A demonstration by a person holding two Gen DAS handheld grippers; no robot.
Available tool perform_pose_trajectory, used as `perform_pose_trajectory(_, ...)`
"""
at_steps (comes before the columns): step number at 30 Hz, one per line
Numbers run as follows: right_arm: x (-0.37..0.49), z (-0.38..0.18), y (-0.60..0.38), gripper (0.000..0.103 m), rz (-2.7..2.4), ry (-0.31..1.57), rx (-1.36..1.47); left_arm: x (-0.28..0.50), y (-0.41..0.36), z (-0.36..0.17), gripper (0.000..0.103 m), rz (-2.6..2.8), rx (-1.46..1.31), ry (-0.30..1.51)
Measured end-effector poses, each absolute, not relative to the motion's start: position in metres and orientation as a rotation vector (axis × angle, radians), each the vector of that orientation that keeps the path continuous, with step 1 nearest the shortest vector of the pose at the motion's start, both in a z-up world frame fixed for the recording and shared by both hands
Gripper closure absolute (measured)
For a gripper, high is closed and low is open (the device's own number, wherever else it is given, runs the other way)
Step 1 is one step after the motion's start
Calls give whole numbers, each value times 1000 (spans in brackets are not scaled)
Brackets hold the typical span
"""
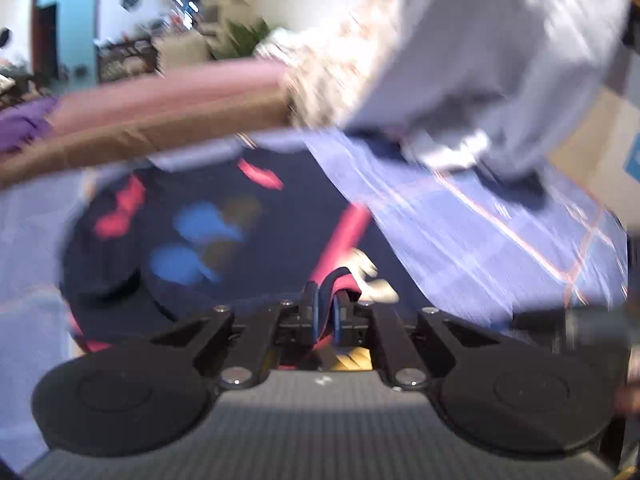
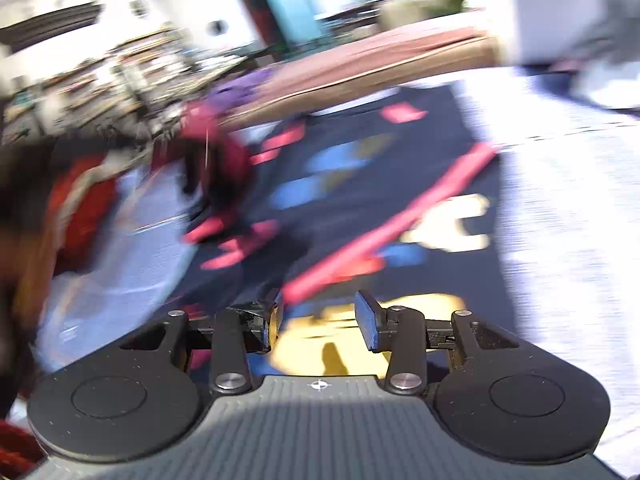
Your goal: Fold small clothes
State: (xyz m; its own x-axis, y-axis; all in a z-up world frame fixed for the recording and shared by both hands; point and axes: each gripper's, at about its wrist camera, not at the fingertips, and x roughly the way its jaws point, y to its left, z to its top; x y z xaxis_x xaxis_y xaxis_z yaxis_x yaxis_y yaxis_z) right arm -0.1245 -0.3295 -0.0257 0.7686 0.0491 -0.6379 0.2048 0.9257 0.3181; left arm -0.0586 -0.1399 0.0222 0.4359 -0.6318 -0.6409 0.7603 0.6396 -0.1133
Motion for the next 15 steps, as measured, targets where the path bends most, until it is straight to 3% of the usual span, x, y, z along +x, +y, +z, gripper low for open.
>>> perform_pose_trajectory(1,-130,-26,-340,31,-122,696,377,-68,-147,8,94,-896,235,736)
perform_pose_trajectory(3,-136,-30,-355,28,-157,714,381,-83,-154,-13,78,-929,290,826)
perform_pose_trajectory(5,-137,-31,-362,26,-145,714,397,-92,-140,-22,44,-946,293,844)
perform_pose_trajectory(7,-132,-32,-358,26,-93,702,392,-93,-121,-19,33,-906,279,835)
perform_pose_trajectory(11,-110,-33,-333,18,57,694,364,-62,-63,-10,31,-744,233,845)
perform_pose_trajectory(15,-94,-30,-288,18,168,703,213,-32,-12,-7,31,-570,194,854)
